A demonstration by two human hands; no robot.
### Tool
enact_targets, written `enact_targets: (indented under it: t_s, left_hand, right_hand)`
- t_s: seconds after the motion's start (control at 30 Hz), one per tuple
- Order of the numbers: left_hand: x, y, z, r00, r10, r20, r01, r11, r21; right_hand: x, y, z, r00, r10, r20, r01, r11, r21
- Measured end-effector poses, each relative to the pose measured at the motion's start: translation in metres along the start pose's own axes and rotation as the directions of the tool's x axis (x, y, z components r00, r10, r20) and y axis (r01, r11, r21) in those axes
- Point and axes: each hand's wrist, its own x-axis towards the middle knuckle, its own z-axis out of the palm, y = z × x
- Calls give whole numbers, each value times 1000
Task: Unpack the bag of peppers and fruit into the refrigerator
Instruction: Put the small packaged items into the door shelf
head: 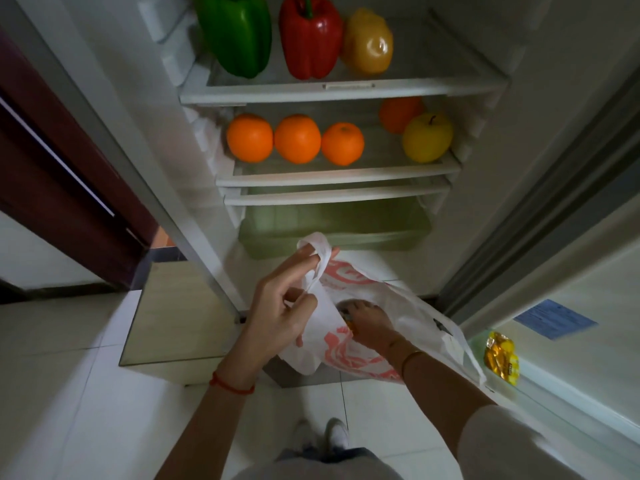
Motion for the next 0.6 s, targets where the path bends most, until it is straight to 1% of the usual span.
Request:
enact_targets:
  t_s: [0.07, 0.13, 0.23, 0.3, 0.33, 0.4, 0.47, 0.53, 0.6]
  left_hand:
    - [4, -2, -1, 1000, 0, 19, 0, 1000, 5]
    - [8, 1, 1, 1000, -4, 12, 4, 1000, 12]
    - [14, 14, 8, 1000, 6, 20, -6, 1000, -1]
    - [18, 22, 14, 998, 33, 48, -31, 999, -31]
    - [21, 25, 17, 997, 45, 58, -42, 998, -41]
    - [26, 31, 24, 994, 68, 80, -63, 996, -56]
    - [32, 34, 31, 989, 92, 116, -85, 994, -65]
    - [40, 35, 39, 987, 90, 137, -83, 995, -51]
    - [47, 37, 48, 988, 75, 135, -70, 997, -40]
  right_hand:
    - [-1, 0, -5, 1000, 19, 6, -19, 998, 55]
    - [-1, 3, -9, 997, 70, 20, -73, 988, 137]
    - [-2, 4, -22, 979, 156, 128, -180, 963, 200]
    - [-9, 0, -41, 965, 178, 192, -220, 950, 223]
    - [-13, -2, -51, 962, 185, 199, -232, 941, 245]
    - [-28, -4, -72, 963, 196, 183, -247, 913, 325]
    - [-52, -4, -93, 966, 209, 155, -257, 862, 437]
    - [-78, -1, -114, 961, 250, 120, -275, 800, 533]
    - [-104, 7, -131, 947, 306, 98, -303, 748, 591]
